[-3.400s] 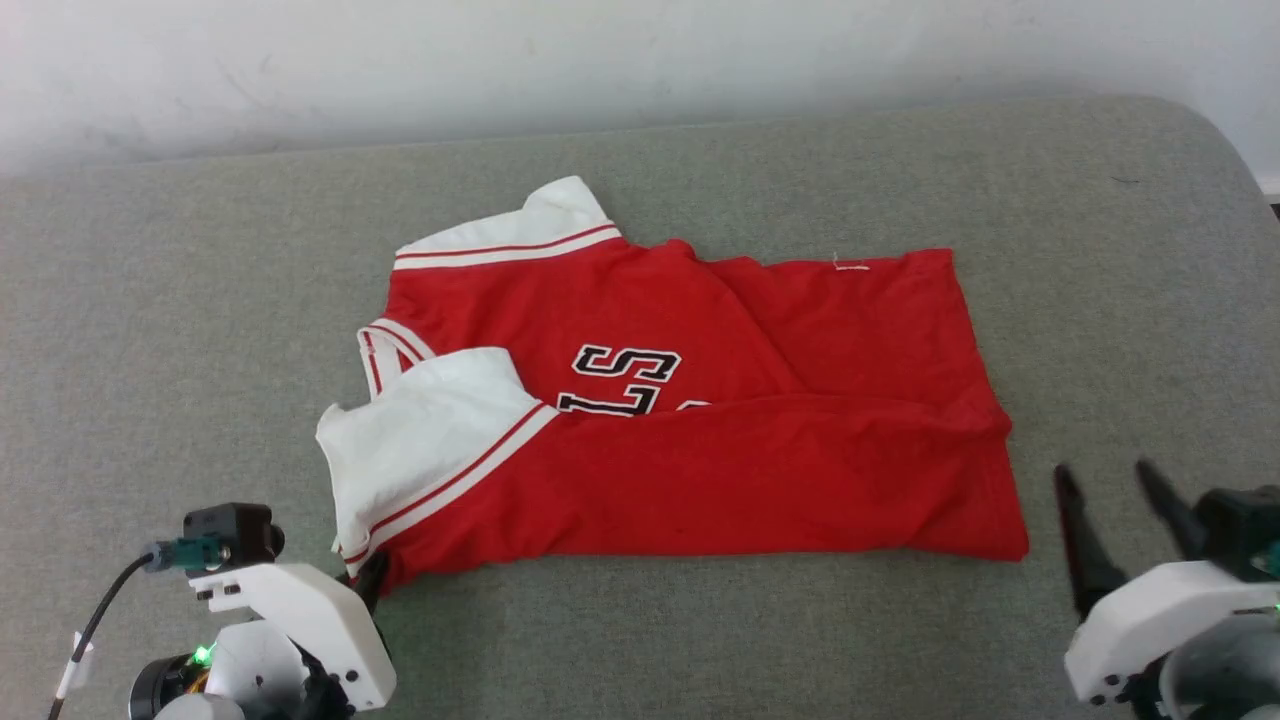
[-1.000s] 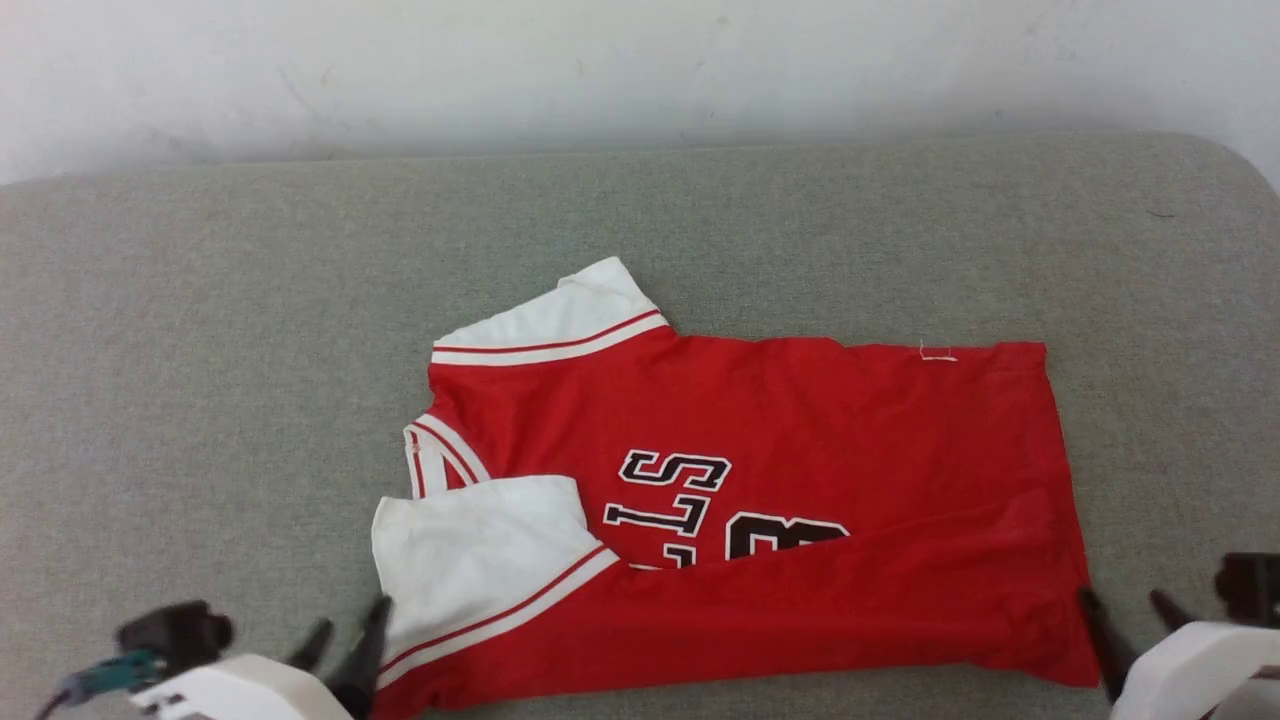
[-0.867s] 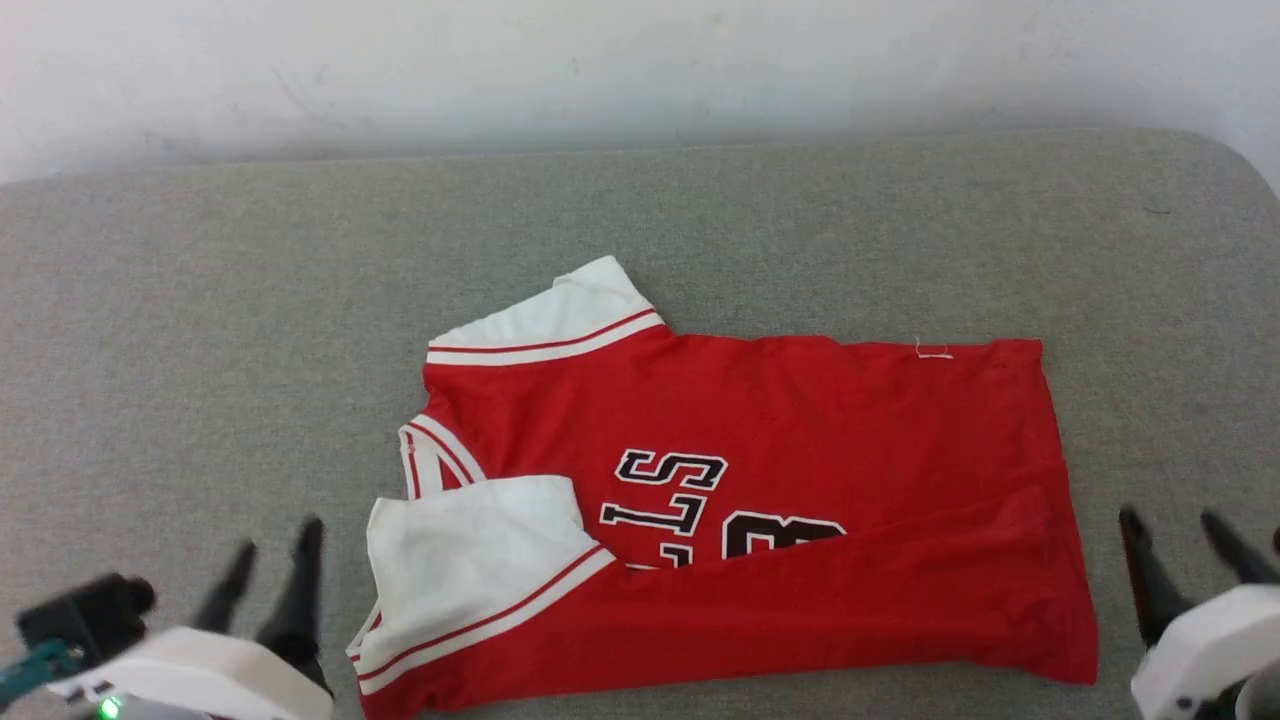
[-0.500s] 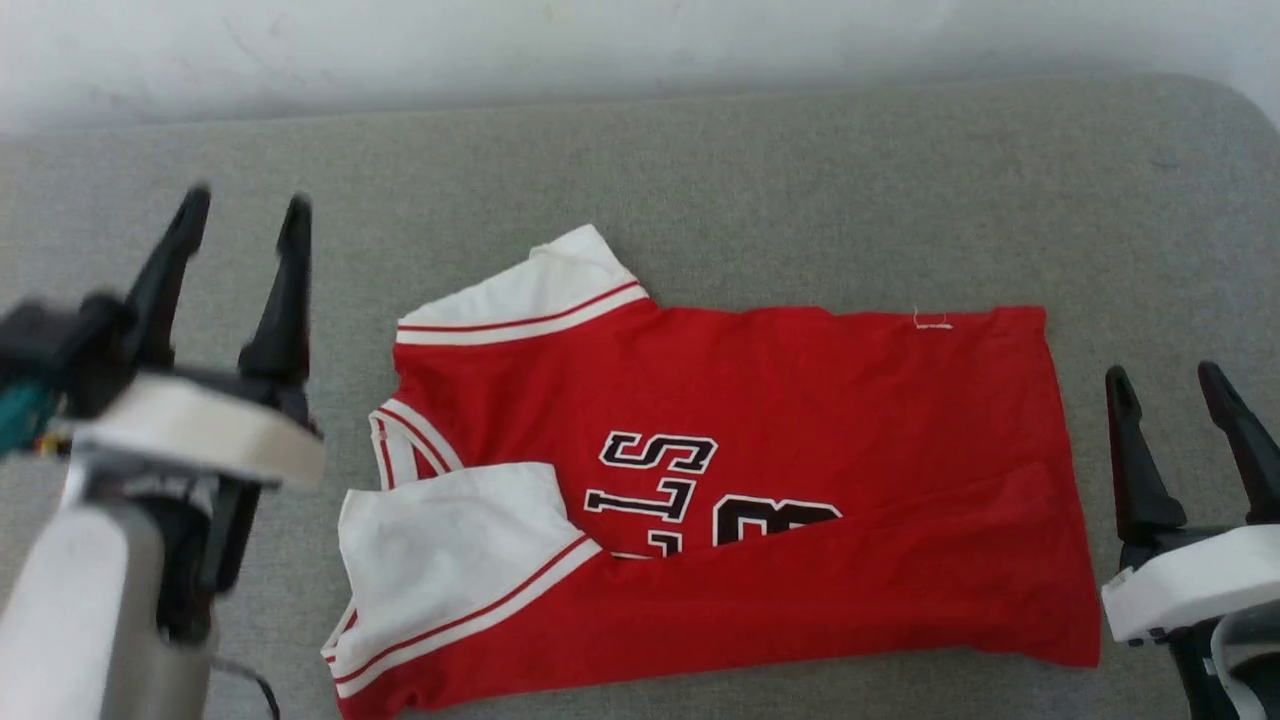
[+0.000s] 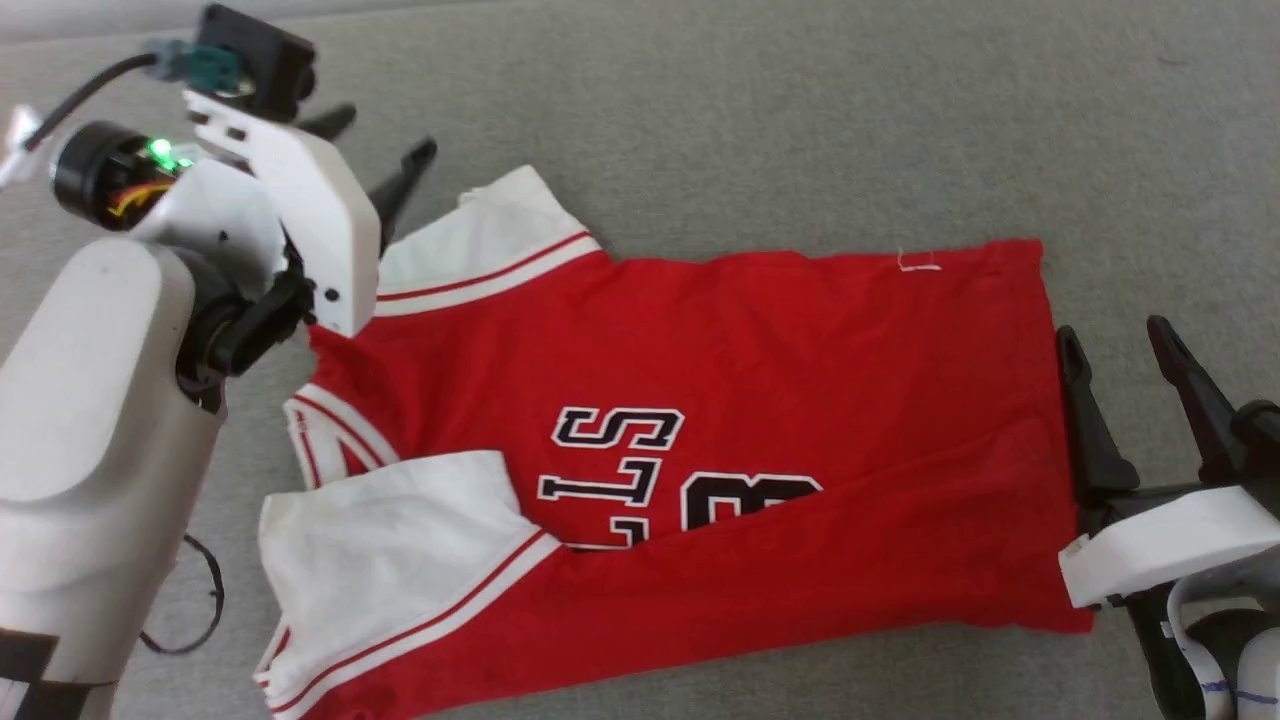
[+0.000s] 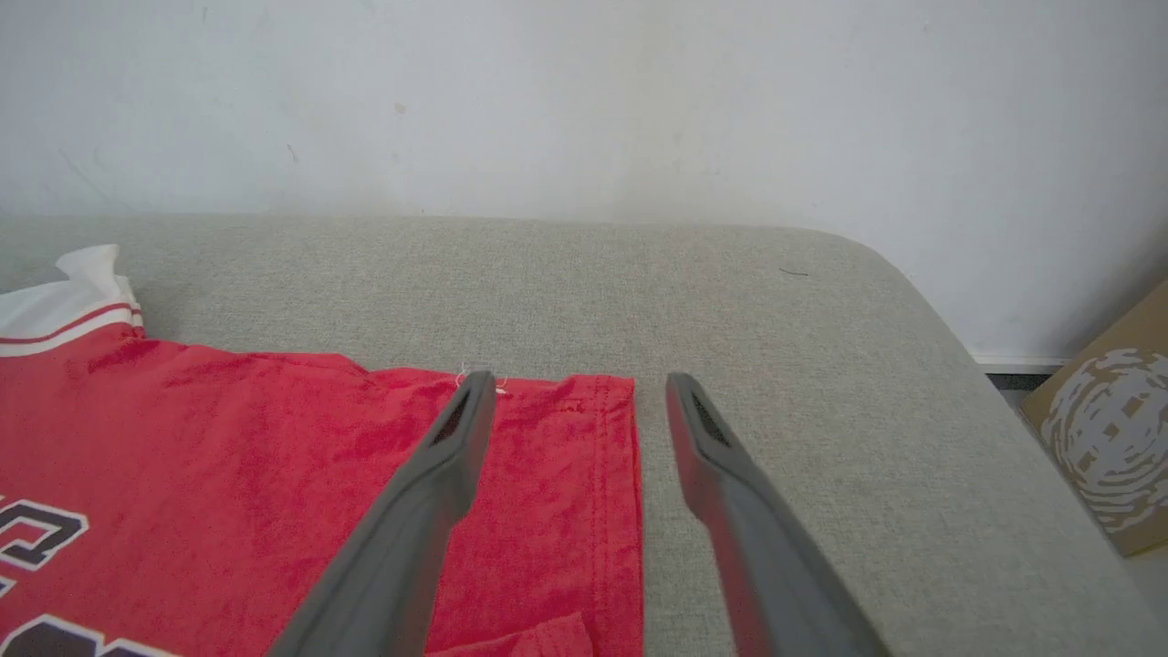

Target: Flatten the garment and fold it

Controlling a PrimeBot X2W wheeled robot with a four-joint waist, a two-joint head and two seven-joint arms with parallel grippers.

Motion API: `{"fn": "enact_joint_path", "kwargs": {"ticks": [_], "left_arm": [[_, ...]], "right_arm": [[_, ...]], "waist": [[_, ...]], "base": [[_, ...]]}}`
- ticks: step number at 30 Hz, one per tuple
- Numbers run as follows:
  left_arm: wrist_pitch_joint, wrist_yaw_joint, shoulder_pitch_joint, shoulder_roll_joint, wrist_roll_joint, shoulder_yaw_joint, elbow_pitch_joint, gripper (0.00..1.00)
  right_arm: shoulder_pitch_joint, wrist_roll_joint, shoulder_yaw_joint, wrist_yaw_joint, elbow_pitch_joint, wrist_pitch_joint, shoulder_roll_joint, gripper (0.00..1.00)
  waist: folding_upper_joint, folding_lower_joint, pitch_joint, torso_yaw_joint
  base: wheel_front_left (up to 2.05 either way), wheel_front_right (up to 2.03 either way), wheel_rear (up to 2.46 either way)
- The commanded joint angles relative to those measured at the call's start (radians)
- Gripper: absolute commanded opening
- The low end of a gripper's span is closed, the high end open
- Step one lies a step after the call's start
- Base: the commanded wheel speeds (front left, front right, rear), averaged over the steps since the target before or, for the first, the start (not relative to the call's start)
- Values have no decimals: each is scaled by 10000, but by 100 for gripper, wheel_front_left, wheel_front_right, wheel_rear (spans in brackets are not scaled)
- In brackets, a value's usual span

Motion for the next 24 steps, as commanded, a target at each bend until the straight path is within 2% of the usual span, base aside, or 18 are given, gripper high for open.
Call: {"fn": "enact_joint_path", "kwargs": {"ticks": [1, 8, 11, 12, 13, 14, 20, 24], "left_arm": [[239, -63, -171, 125, -217, -210, 105, 100], [1973, -67, -390, 878, -1210, -1003, 730, 100], [2276, -67, -357, 1039, -1339, -1066, 911, 100], [2288, -67, -334, 1064, -1352, -1087, 944, 85], [2317, -67, -276, 1076, -1411, -1143, 965, 35], [2324, -67, -218, 1086, -1495, -1209, 951, 0], [1738, -68, -31, 1120, -1702, -1350, 890, 0], [1258, -68, 121, 1064, -1739, -1435, 990, 0]], "right_arm": [[-145, -19, 19, -9, 26, -40, 16, 100], [-247, -49, 28, -9, 15, -62, 16, 100], [-323, -44, 19, -9, 12, -75, 16, 100], [-348, -49, 18, -9, 2, -67, 16, 100], [-380, -55, 14, -9, -4, -60, 16, 100], [-416, -64, 9, -9, -7, -52, 16, 100], [-910, -429, 186, -9, -243, 135, -28, 100], [-1802, -474, 379, -9, -448, 547, -542, 100]], "waist": [[-1, -3, 332, -333], [-1, -3, 665, -538], [-1, -3, 777, -559], [-1, -3, 809, -560], [-1, -3, 834, -555], [-1, -3, 853, -543], [-1, -3, 683, -383], [-1, -3, 430, -287]], "base": [[0, 0, 0], [0, 0, 0], [0, 0, 0], [0, 0, 0], [0, 0, 0], [0, 0, 0], [0, 0, 0], [0, 0, 0]]}}
